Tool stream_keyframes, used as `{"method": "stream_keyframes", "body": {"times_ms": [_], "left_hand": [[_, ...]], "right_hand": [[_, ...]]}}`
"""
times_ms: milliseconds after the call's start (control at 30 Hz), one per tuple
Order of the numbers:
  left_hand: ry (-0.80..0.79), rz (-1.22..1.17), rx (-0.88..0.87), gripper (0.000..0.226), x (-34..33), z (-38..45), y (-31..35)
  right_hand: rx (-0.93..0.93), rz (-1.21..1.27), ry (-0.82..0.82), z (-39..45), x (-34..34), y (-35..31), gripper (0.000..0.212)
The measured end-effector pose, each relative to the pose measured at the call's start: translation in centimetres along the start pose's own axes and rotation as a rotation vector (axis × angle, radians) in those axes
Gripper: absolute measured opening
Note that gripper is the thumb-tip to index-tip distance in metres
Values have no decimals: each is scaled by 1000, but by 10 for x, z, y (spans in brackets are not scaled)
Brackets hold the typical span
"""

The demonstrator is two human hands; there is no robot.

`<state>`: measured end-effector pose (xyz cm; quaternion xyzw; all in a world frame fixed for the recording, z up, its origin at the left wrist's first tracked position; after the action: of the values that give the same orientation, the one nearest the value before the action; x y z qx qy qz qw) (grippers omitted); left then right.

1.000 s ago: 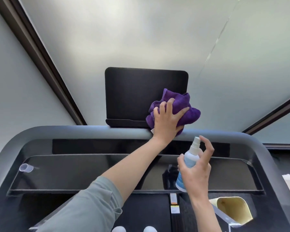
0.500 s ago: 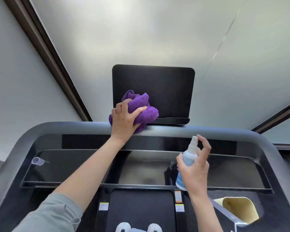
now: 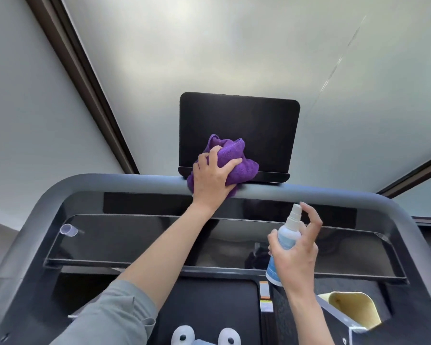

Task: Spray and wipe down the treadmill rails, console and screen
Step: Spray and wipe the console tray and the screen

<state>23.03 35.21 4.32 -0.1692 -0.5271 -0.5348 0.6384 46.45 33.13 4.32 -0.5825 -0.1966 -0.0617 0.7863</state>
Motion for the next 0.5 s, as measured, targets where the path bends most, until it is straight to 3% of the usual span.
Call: {"method": "stream_keyframes", "body": {"times_ms": [100,167,300,500], "left_hand": [[-2,-12,142,53,28,-11,-54],[83,-94,257,54,58,-22,-92],[169,-129,197,59,99,-49,-114],[-116,-72,147,56,37,-114,-78]], "right_hand": [[2,16,-22,-3,-9,-6,73],[9,27,-38,-5,-16,-10,73],[29,32,-57,-9,-29,-21,72],[37,17,-81,-19,-46,-28,73]]}}
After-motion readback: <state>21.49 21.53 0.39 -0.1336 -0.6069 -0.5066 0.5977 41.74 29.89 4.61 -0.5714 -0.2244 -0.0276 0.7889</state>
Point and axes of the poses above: each hand's wrist, its own z-axis towards the middle knuckle, its own x-axis out of the back of the hand, y = z × x, the point moved 9 cm from there along z, towards the middle knuckle, and after that the axes turned 4 degrees about x, right-handed, at the moved point
